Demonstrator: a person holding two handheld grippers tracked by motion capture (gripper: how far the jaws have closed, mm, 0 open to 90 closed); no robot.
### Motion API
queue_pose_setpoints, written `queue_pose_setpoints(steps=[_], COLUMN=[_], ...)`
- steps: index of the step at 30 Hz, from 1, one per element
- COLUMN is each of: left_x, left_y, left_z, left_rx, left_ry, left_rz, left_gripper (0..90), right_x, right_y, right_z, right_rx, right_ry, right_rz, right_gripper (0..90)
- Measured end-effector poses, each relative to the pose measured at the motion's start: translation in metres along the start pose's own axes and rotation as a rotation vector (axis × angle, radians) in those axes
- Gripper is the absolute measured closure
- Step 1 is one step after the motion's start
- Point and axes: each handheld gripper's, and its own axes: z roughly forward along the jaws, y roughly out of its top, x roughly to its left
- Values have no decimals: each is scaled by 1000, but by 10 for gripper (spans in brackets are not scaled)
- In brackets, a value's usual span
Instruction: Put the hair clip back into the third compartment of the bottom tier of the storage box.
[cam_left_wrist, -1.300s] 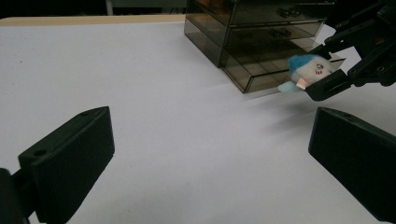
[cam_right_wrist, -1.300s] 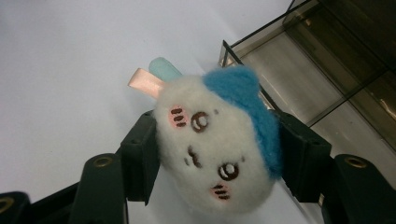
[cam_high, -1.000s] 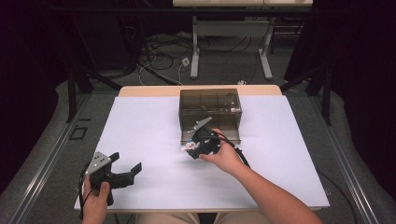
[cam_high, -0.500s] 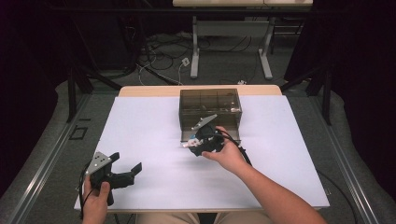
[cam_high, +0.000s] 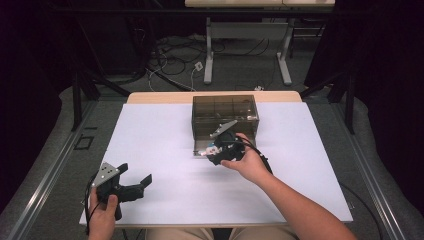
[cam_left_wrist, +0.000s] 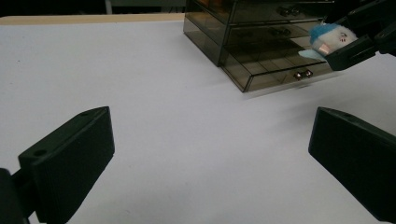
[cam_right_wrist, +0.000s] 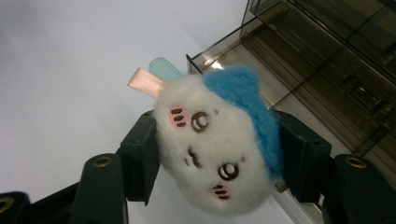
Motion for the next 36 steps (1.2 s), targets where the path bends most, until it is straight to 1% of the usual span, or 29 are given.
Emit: queue_pose_setpoints(steps=[1, 2, 5, 6, 7, 8, 9, 10, 13, 14, 16, 17, 18, 19, 22, 23, 24, 25, 27, 30, 31, 32, 33, 34, 36], left_x=[0, 0, 0, 0, 0, 0, 0, 0, 0, 0, 0, 0, 0, 0, 0, 0, 0, 0, 0, 0, 0, 0, 0, 0, 0], left_y=[0, 0, 0, 0, 0, 0, 0, 0, 0, 0, 0, 0, 0, 0, 0, 0, 0, 0, 0, 0, 0, 0, 0, 0, 0], left_z=[0, 0, 0, 0, 0, 0, 0, 0, 0, 0, 0, 0, 0, 0, 0, 0, 0, 0, 1, 0, 0, 0, 0, 1, 1], left_rx=[0, 0, -1, -1, -1, 0, 0, 0, 1, 1, 1, 1, 1, 1, 1, 1, 1, 1, -3, 1, 2, 2, 1, 1, 2], left_ry=[0, 0, 1, 1, 1, 1, 1, 0, 1, 1, 1, 1, 1, 0, 0, 0, 0, 1, 0, 0, 0, 0, 1, 0, -1], left_rz=[0, 0, 0, 0, 0, 0, 0, -2, 0, 1, 2, 2, 2, 2, -1, -1, 0, 2, -2, 3, 1, 0, 1, 2, 2], left_gripper=[6, 6, 6, 6, 6, 6, 6, 6, 6, 6, 6, 6, 6, 6, 6, 6, 6, 6, 6, 6, 6, 6, 6, 6, 6], right_x=[0, -3, -5, -7, -8, -9, -10, -11, -15, -16, -18, -19, -21, -22, -26, -26, -27, -28, -31, -34, -35, -36, -37, -38, -39], right_y=[-1, -1, -1, -2, -2, -3, -3, -3, -4, -4, -5, -5, -5, -6, -6, -6, -6, -6, -7, -8, -8, -8, -8, -9, -8], right_z=[0, -2, -4, -5, -6, -6, -7, -8, -10, -10, -11, -12, -13, -13, -15, -16, -16, -17, -16, -18, -18, -19, -20, -19, -20], right_rx=[-3, 3, -2, -6, 1, -12, -4, -5, -6, -16, -14, -18, -3, -20, -21, -12, -15, -10, -22, -15, -13, -6, -1, -15, -10], right_ry=[-1, -2, -7, -10, -15, -18, -17, -25, -20, -29, -29, -36, -34, -34, -43, -44, -49, -45, -57, -58, -66, -61, -65, -71, -76], right_rz=[11, -6, 18, 10, 13, 16, 21, 20, 27, 33, 36, 37, 38, 37, 43, 50, 55, 54, 55, 56, 58, 57, 67, 59, 67], right_gripper=[387, 387, 387, 387, 387, 387, 387, 387, 387, 387, 387, 387, 387, 387, 387, 387, 387, 387, 387, 387, 387, 387, 387, 387, 387])
